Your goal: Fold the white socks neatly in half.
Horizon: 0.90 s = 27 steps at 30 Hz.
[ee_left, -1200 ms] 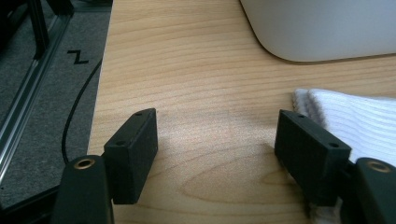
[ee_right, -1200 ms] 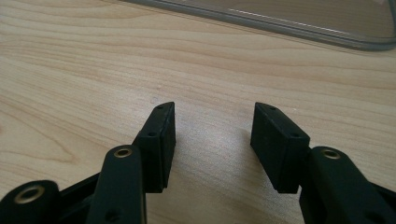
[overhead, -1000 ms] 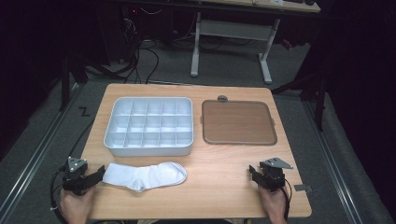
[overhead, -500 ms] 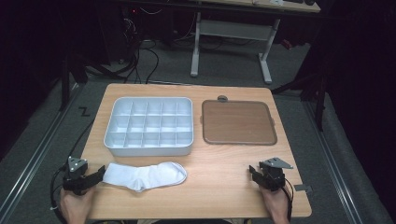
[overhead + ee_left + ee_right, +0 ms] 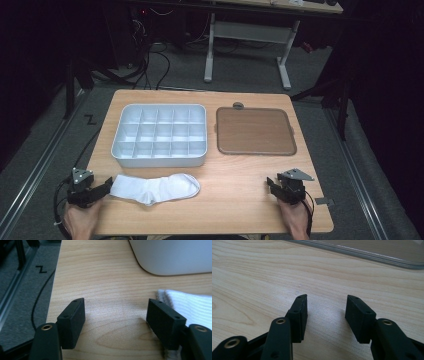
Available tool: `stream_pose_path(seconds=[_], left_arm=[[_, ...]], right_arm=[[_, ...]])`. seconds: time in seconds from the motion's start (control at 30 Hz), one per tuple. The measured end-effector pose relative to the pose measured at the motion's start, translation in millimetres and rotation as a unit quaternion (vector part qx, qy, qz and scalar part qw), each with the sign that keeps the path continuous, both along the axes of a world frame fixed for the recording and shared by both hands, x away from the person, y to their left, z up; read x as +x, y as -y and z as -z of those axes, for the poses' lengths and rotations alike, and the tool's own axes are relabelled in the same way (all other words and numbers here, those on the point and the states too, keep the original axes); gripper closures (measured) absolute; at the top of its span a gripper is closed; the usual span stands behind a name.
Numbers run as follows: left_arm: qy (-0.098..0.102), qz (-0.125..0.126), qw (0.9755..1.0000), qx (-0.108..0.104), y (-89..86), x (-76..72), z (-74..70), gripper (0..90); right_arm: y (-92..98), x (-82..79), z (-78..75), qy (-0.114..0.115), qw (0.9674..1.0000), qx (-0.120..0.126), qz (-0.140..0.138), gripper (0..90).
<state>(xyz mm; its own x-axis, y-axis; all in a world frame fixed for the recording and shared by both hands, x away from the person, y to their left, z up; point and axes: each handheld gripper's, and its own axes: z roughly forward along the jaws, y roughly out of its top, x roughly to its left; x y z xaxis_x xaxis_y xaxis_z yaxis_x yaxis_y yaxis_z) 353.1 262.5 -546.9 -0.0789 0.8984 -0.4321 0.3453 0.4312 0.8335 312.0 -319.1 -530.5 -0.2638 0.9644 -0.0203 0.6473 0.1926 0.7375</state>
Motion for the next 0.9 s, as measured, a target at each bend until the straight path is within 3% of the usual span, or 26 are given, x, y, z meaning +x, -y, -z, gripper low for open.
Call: stream_pose_path(seconds=[0.13, 0.23, 0.53, 0.9], left_arm=[[-0.015, 0.011, 0.9998, -0.009, -4.6, 0.8, -3.8, 33.4], [-0.008, 0.006, 0.9997, -0.023, -8.1, -1.5, -6.9, 33.8], [0.009, 0.009, 0.9981, -0.060, -12.6, -6.1, -15.1, 35.1], [0.025, 0.044, 0.9971, -0.057, 4.9, -16.4, -27.4, 33.6]], right_arm=[[-0.8, -1.6, -0.6, 0.001, 1.0000, -0.003, 0.001, 62.0], [-3.4, -4.1, -1.8, 0.002, 1.0000, 0.001, -0.002, 67.2], [-14.5, -3.2, -12.1, 0.013, 0.9995, 0.013, -0.026, 68.3], [-54.8, 1.7, -14.0, 0.008, 0.9960, 0.010, -0.088, 68.7]])
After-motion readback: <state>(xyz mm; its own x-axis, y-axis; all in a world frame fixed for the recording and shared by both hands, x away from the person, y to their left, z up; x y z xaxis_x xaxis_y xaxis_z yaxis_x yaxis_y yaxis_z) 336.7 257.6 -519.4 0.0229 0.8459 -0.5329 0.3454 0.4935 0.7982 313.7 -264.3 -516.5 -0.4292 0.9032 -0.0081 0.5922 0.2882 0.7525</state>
